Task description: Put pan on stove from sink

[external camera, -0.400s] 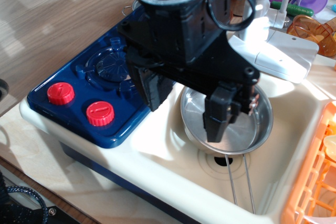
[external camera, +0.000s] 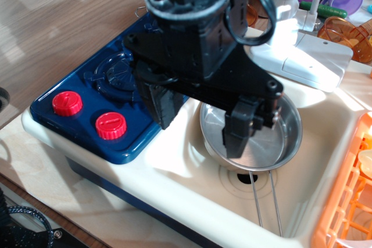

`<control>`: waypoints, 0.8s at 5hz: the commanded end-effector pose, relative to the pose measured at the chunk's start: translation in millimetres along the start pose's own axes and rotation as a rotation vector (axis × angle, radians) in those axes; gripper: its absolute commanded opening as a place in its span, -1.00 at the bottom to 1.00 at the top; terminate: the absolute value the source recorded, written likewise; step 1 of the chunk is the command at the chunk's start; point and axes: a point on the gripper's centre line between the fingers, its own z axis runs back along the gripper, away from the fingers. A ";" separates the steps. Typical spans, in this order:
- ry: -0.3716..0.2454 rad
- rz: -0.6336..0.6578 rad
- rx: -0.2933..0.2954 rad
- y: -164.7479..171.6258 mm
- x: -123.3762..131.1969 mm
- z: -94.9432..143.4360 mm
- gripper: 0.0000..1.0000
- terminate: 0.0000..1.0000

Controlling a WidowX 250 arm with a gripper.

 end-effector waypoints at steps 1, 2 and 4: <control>-0.148 0.337 0.011 -14.6 21.5 -8.2 1.00 -1.00; -0.193 0.471 -0.014 -19.2 25.0 -19.1 1.00 -1.00; -0.273 0.648 -0.084 -5.7 36.0 -46.7 1.00 -1.00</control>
